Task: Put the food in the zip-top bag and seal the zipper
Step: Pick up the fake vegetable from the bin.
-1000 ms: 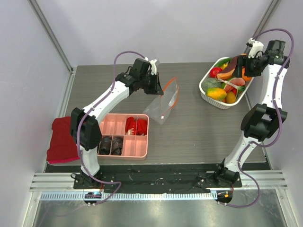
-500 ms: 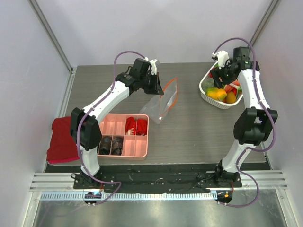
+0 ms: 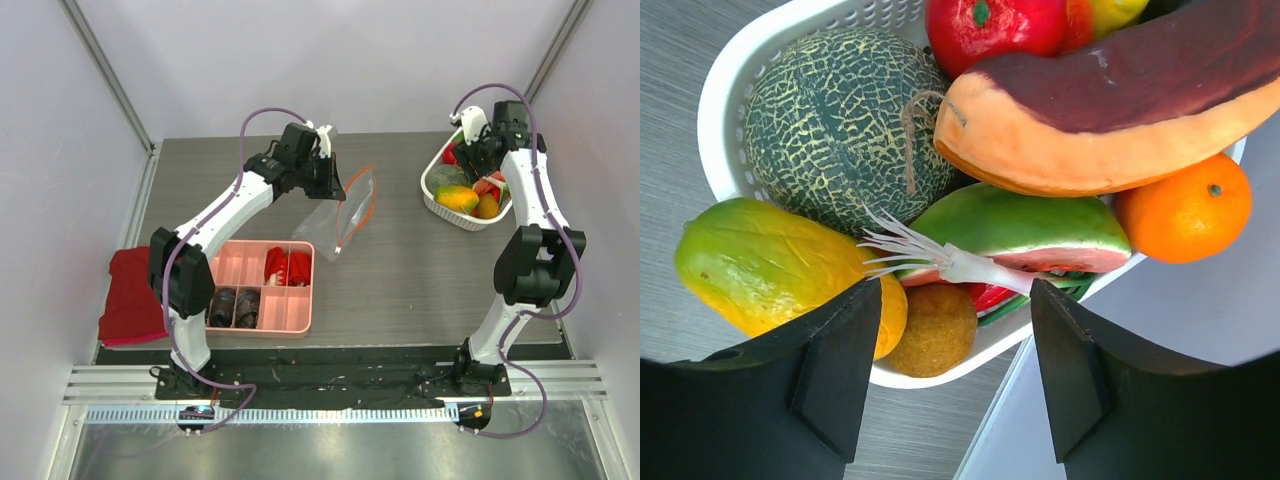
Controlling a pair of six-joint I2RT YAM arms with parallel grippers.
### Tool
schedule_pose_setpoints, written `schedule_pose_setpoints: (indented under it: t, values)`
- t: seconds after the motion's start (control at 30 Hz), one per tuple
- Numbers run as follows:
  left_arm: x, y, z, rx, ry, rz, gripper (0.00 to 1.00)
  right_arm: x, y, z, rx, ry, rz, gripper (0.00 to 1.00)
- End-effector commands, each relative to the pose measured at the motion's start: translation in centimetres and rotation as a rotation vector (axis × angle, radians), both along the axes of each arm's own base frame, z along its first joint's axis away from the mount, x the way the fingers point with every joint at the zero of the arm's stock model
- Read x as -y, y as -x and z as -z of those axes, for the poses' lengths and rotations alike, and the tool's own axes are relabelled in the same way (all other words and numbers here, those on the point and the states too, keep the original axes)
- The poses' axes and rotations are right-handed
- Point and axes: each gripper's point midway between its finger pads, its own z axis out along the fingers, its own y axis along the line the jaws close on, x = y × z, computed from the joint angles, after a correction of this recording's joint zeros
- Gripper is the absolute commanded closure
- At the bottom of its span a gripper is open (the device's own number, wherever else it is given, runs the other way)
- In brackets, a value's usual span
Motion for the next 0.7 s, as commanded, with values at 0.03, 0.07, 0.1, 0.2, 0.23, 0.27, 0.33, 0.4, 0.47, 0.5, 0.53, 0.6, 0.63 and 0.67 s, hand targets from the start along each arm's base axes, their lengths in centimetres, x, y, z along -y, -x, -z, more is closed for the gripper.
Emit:
schedule_pose_setpoints:
  t: [0.03, 0.07, 0.1, 0.2, 0.23, 0.27, 0.33, 0.4, 0.47, 0.5, 0.53, 0.6, 0.63, 0.67]
  values:
    - [0.4, -0.6, -1.1, 0.037, 0.034, 0.009, 1.00, 0.0, -0.7, 0.3, 0.026, 0.031, -0.013, 0.35]
    - [0.4, -0.6, -1.1, 0.036, 0.033, 0.011, 1.00, 0.0, -0.7, 0.6, 0.021, 0.034, -0.011, 0.37]
    - [0.4, -0.5, -1.0, 0.034, 0.031, 0.011, 1.00, 0.0, -0.8, 0.8, 0.021, 0.034, -0.011, 0.37]
    - [0.4, -0.6, -0.8, 0.035, 0.029, 0.013, 1.00, 0.2, -1.0, 1.0, 0.023, 0.040, -0.004, 0.41]
    - [0.4, -0.6, -0.9, 0.034, 0.029, 0.011, 1.00, 0.3, -1.2, 0.9, 0.031, 0.042, -0.003, 0.46]
    - [0.4, -0.6, -0.9, 0.034, 0.029, 0.011, 1.00, 0.5, -1.2, 0.9, 0.031, 0.048, 0.009, 0.49]
    - [0.4, -0.6, -0.8, 0.035, 0.028, 0.012, 1.00, 0.7, -1.4, 0.7, 0.039, 0.056, 0.018, 0.55]
    - [0.4, -0.7, -0.8, 0.034, 0.028, 0.008, 1.00, 1.0, -1.5, 0.7, 0.045, 0.068, 0.033, 0.56]
    - [0.4, -0.6, -0.9, 0.038, 0.027, 0.010, 1.00, 1.1, -1.7, 0.7, 0.057, 0.070, 0.036, 0.57]
    - [0.4, -0.6, -0.9, 0.039, 0.027, 0.013, 1.00, 1.1, -1.9, 0.7, 0.062, 0.068, 0.039, 0.57]
    - [0.3, -0.7, -1.0, 0.043, 0.026, 0.013, 1.00, 1.1, -2.0, 0.8, 0.063, 0.067, 0.040, 0.55]
    - [0.3, -0.7, -0.8, 0.044, 0.020, 0.012, 1.00, 1.0, -2.2, 1.0, 0.067, 0.067, 0.037, 0.55]
    - [0.2, -0.7, -1.0, 0.045, 0.021, 0.012, 1.00, 1.0, -2.2, 1.1, 0.065, 0.068, 0.035, 0.56]
    - [0.2, -0.7, -0.9, 0.045, 0.020, 0.012, 1.00, 1.0, -2.2, 1.0, 0.066, 0.070, 0.034, 0.57]
